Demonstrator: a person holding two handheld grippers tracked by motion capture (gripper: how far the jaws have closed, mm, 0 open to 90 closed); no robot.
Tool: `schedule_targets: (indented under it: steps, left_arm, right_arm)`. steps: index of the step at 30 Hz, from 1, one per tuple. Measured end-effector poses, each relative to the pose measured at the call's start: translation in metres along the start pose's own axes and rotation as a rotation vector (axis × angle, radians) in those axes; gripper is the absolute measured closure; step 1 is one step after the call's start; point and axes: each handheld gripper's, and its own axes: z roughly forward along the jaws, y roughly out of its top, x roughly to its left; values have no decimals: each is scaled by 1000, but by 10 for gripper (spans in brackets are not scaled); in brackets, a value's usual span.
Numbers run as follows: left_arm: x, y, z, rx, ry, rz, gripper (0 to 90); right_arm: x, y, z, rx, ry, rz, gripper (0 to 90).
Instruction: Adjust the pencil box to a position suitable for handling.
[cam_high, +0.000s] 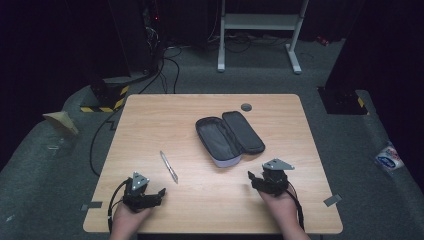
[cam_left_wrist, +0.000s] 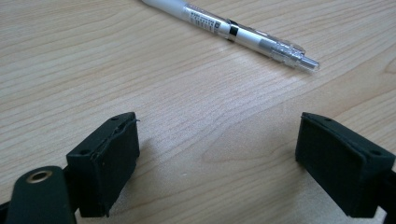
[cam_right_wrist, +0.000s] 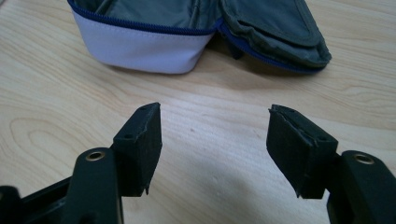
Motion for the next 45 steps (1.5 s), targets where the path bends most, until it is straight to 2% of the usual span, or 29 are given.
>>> schedule_targets:
  steps: [5,7,12,16,22,28,34,42,43,45]
  left_arm:
    - [0,0,0,0,0,0,137]
    - [1,1,1,-2,-5,4,139]
    - [1,1,1,-3,-7,3,141]
    - [1,1,1,-3,-8,5,143]
    - [1,1,2,-3,-11,7,143]
    - [1,1,2,-2,-11,5,144]
    - [1,2,1,-1,-13,7,146]
    - [2,2,2,-1,-14,8,147]
    - [1,2,2,-1,-14,9,147]
    - [2,2,2,-2,-14,10,147]
  right_arm:
    - [7,10,5,-4,12,-4,354]
    - [14,20,5,-24,34,0,355]
    - [24,31,8,-34,58,-17,359]
    - [34,42,16,-30,82,-8,367]
    - [46,54,22,-45,97,-40,374]
    - [61,66,39,-37,124,-67,428]
    - [72,73,53,-35,146,-67,484]
    - [81,75,65,-30,154,-81,557]
    - [82,75,69,-20,153,-77,616]
    - [83,74,69,-18,153,-79,636]
